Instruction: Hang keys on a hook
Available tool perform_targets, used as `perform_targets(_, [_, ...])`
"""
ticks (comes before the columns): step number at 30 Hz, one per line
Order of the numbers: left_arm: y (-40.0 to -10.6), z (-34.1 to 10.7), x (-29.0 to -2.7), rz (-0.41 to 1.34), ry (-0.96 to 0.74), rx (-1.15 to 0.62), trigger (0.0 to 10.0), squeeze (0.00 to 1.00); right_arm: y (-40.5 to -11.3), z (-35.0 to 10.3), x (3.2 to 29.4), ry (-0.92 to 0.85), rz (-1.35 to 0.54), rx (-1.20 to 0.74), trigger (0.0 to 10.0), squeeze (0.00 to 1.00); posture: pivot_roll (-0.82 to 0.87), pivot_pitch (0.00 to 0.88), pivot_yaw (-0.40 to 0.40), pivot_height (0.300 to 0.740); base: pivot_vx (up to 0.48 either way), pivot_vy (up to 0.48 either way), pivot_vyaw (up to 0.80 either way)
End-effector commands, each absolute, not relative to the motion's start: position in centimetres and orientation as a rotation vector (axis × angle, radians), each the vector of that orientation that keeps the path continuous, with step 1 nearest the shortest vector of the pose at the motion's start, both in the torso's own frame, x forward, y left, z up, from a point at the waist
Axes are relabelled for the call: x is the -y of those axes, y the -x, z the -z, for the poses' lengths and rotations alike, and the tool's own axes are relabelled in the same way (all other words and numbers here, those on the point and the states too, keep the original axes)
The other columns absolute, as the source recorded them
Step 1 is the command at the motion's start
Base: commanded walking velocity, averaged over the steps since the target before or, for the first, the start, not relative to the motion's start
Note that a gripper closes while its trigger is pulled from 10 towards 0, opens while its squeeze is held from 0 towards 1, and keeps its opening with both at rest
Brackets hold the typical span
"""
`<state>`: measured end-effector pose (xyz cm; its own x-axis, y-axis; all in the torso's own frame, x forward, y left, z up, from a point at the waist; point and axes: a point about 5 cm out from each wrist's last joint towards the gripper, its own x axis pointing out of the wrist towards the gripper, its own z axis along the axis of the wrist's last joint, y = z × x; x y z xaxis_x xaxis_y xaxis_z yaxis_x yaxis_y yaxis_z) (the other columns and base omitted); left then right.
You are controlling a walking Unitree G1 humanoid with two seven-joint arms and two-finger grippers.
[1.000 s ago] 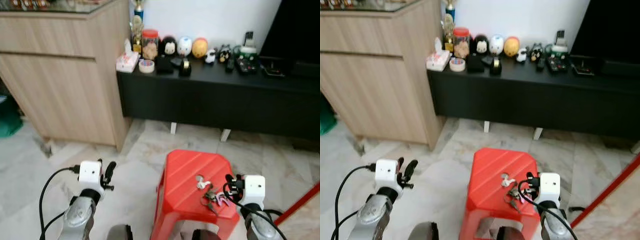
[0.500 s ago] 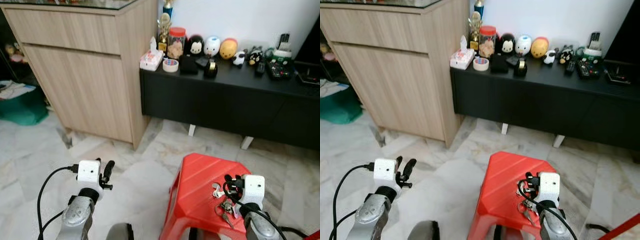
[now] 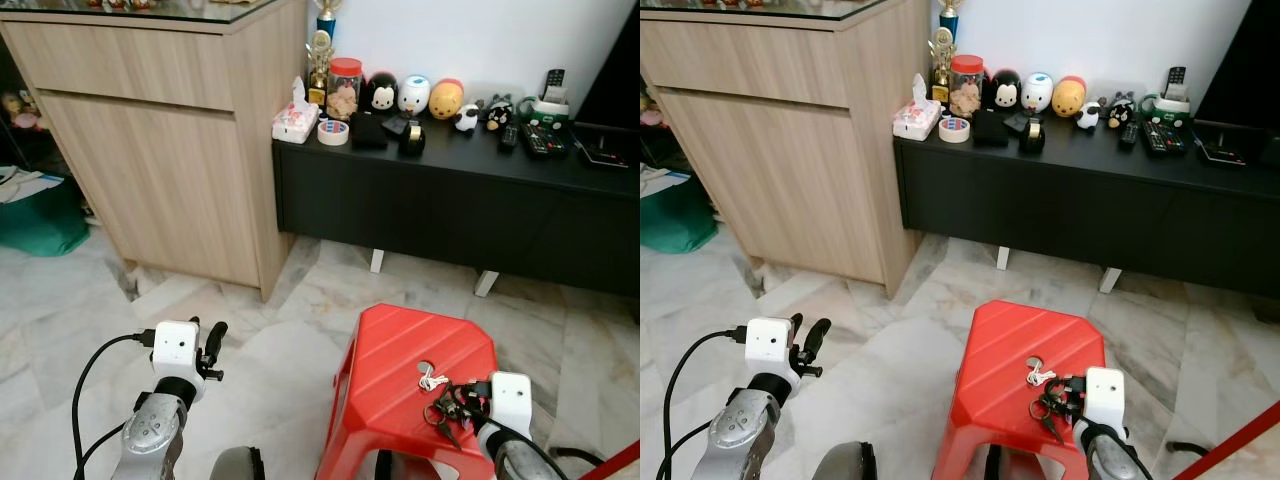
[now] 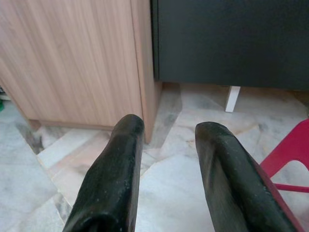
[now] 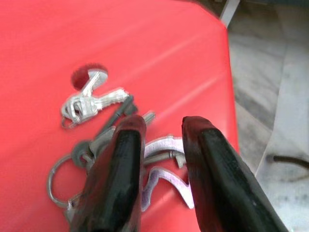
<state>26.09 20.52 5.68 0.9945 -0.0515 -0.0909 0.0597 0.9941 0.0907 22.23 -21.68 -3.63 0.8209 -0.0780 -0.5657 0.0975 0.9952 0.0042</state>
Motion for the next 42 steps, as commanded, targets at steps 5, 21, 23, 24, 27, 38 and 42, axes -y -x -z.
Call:
perform_targets(5, [-26.9, -5.7, -20.3, 0.057, -0.096, -0.092, 10.0, 0.00, -23.6, 3.4, 21.1, -0.017, 0.055, -0.609, 10.0, 1.00, 0.06, 0.000, -0.039, 0.602, 0.000, 0.000, 0.00])
perform_targets(21, [-27.0, -5.7, -20.4, 0.065, -0.107, -0.095, 10.0, 0.00, -24.4, 3.8, 19.7, 0.157, -0.186, -0.688, 10.0, 0.00, 0.06, 0.000, -0.027, 0.602, 0.000, 0.000, 0.00])
perform_targets(23, [-27.0, -5.7, -20.5, 0.064, -0.107, -0.096, 10.0, 0.00, -24.5, 3.8, 19.5, 0.166, -0.197, -0.698, 10.0, 0.00, 0.06, 0.000, -0.026, 0.602, 0.000, 0.000, 0.00])
perform_targets(24, [-27.0, -5.7, -20.5, 0.064, -0.108, -0.096, 10.0, 0.00, -24.5, 3.9, 19.4, 0.165, -0.202, -0.703, 10.0, 0.00, 0.06, 0.000, -0.026, 0.602, 0.000, 0.000, 0.00])
perform_targets(27, [-27.0, -5.7, -20.5, 0.064, -0.112, -0.097, 10.0, 0.00, -24.5, 4.0, 18.8, 0.174, -0.255, -0.714, 10.0, 0.00, 0.07, 0.000, -0.022, 0.602, 0.000, 0.000, 0.00])
perform_targets(38, [-27.0, -5.8, -21.0, 0.062, -0.130, -0.099, 10.0, 0.00, -23.7, 4.2, 19.1, 0.203, -0.300, -0.709, 10.0, 0.00, 0.07, 0.000, -0.019, 0.602, 0.000, 0.000, 0.00])
perform_targets(42, [-26.9, -5.7, -21.0, 0.066, -0.139, -0.105, 10.0, 0.00, -23.5, 4.0, 19.3, 0.196, -0.290, -0.682, 10.0, 0.00, 0.07, 0.000, -0.024, 0.602, 0.000, 0.000, 0.00])
